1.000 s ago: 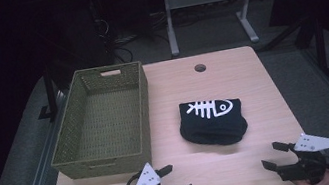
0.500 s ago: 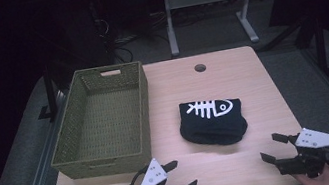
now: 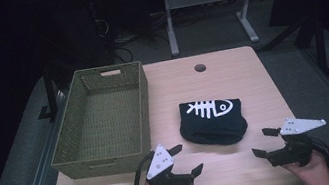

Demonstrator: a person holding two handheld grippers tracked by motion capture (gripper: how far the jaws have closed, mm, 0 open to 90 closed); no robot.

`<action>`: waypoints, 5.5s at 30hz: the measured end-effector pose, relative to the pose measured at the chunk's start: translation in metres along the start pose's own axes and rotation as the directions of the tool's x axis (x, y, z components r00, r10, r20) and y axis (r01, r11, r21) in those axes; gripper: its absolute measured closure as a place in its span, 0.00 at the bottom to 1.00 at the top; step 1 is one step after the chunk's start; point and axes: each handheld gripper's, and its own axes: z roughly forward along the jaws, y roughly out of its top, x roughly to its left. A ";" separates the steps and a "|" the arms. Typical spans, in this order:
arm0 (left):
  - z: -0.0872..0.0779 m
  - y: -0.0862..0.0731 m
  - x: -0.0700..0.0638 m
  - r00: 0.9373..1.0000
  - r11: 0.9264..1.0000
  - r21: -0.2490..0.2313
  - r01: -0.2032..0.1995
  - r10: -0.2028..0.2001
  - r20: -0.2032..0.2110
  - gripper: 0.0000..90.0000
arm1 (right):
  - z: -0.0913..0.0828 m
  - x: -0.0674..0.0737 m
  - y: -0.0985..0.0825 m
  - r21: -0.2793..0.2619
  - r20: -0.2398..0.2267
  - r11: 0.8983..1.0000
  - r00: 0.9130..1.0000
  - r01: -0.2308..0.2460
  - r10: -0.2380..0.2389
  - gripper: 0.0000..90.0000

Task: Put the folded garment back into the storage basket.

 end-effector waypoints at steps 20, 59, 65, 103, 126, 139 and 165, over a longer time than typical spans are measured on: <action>0.055 0.009 0.035 0.988 0.979 0.149 0.140 -0.127 -0.092 0.18 | 0.013 -0.015 0.032 0.073 -0.004 0.996 0.999 -0.046 0.047 0.16; 0.109 0.026 0.098 0.918 0.915 0.190 0.357 -0.306 -0.253 0.25 | 0.070 -0.073 0.073 0.193 0.011 0.948 0.967 -0.253 0.256 0.25; 0.119 0.017 0.103 0.903 0.890 0.232 0.393 -0.326 -0.280 0.26 | 0.087 -0.084 0.066 0.240 0.038 0.923 0.953 -0.302 0.302 0.28; 0.119 0.010 0.098 0.886 0.857 0.234 0.459 -0.421 -0.194 0.77 | 0.095 -0.064 0.058 0.273 0.029 0.915 0.953 -0.298 0.302 0.81; 0.100 0.039 0.081 0.918 0.894 0.211 0.395 -0.377 -0.120 0.78 | 0.048 -0.056 0.072 0.186 -0.037 0.933 0.947 -0.307 0.319 0.81; 0.079 0.061 0.073 0.937 0.919 0.189 0.347 -0.330 -0.116 0.78 | 0.031 -0.047 0.088 0.146 -0.068 0.945 0.950 -0.294 0.306 0.81; 0.036 0.088 0.084 0.944 0.930 0.164 0.329 -0.318 -0.093 0.78 | 0.022 -0.024 0.124 0.106 -0.132 0.955 0.948 -0.278 0.290 0.81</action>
